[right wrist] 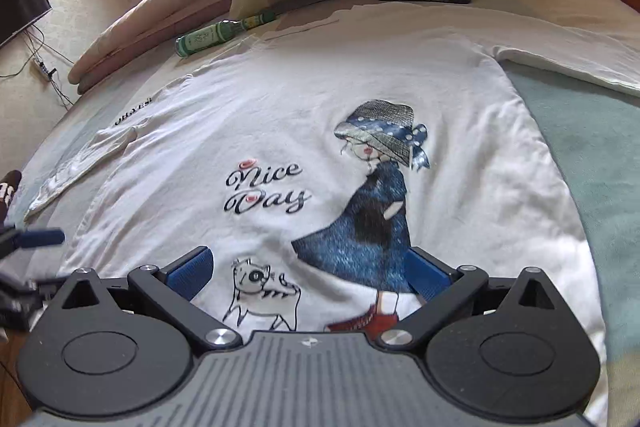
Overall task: Fold clothes
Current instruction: 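Bring the right gripper back over the printed shirt front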
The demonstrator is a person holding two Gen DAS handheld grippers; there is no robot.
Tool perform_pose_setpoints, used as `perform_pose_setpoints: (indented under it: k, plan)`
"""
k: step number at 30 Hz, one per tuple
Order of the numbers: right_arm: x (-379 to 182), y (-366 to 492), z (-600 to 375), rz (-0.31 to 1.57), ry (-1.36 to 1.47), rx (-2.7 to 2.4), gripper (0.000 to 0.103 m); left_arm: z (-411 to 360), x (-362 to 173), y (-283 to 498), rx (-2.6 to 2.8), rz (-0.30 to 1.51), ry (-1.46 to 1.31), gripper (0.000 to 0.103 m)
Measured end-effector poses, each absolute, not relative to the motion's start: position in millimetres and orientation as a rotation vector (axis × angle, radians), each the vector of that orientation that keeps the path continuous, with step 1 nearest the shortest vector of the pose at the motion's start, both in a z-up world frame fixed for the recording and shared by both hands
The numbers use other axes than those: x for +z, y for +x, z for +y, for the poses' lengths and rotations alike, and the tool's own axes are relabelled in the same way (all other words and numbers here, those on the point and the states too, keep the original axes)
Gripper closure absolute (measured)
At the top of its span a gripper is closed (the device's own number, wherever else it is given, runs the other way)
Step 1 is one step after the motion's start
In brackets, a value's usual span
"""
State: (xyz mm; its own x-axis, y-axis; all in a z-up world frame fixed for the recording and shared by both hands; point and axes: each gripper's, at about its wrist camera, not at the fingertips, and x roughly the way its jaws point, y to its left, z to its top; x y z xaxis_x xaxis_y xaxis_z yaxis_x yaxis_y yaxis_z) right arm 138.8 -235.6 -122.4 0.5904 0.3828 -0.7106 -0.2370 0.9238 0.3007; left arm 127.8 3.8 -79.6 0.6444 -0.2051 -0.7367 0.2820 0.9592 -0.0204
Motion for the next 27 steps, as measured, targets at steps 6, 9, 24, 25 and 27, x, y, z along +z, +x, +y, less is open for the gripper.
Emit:
perform_pose_setpoints:
  k: [6,9,24,25,27]
  plan:
    - [-124.9,131.1,-210.2,0.868,0.051,0.246,0.000,-14.1,-110.5,189.1,-0.363,0.846,0.075,0.001]
    - [-127.0,128.4,-204.2,0.873,0.011,0.224,0.000,-8.4,-120.6,176.6,-0.367,0.835,0.091,0.001]
    - [-129.8,125.2,-193.7,0.846,0.030,0.090,0.000,65.3,-84.5,207.7,-0.414,0.761,-0.058,0.001]
    - [-129.8,124.9,-193.6,0.844,0.031,0.087,0.000,62.7,-87.1,221.4,-0.418,0.764,-0.074,0.001]
    - [-129.5,124.7,-193.1,0.845,0.032,0.082,0.000,56.4,-97.2,243.9,-0.412,0.779,-0.093,0.001]
